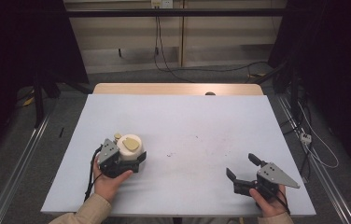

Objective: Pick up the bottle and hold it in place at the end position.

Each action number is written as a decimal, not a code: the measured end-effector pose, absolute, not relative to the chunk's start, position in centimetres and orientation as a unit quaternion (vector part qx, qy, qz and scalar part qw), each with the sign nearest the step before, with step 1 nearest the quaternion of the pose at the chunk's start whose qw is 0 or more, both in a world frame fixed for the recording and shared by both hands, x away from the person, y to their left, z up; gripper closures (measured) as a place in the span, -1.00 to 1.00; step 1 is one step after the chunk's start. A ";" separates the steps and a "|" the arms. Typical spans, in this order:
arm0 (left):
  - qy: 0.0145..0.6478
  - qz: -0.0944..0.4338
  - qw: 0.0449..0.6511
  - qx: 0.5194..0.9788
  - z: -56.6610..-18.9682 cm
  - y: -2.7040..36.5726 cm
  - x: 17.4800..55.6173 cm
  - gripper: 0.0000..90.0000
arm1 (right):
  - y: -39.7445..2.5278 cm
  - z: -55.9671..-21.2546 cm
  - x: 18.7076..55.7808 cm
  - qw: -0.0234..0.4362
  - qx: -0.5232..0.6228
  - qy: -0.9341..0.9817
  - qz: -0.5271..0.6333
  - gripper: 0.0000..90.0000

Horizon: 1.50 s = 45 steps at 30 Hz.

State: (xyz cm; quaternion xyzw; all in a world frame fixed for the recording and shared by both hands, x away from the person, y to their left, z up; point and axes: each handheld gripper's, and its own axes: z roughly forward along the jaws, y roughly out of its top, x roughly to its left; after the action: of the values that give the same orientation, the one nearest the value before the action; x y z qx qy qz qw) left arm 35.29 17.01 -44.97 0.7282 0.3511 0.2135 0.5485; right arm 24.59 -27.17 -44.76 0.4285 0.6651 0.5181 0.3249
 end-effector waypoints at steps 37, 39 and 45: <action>0.335 0.219 0.586 0.705 -41.5 15.1 37.1 -0.86 | -27.2 -44.6 24.9 0.329 0.425 0.665 0.519 -0.90; 0.334 0.218 0.586 0.705 -41.4 15.0 37.2 -0.86 | -27.1 -44.6 24.9 0.328 0.424 0.666 0.518 -0.90; 0.332 0.218 0.589 0.704 -41.2 14.2 37.8 -0.86 | -27.1 -44.6 25.1 0.329 0.421 0.666 0.520 -0.90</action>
State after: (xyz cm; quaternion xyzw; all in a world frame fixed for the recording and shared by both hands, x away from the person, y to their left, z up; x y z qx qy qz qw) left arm 37.76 14.16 -41.22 0.7039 0.3319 0.2181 0.5889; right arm 25.09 -27.07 -44.55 0.4209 0.6662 0.5201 0.3295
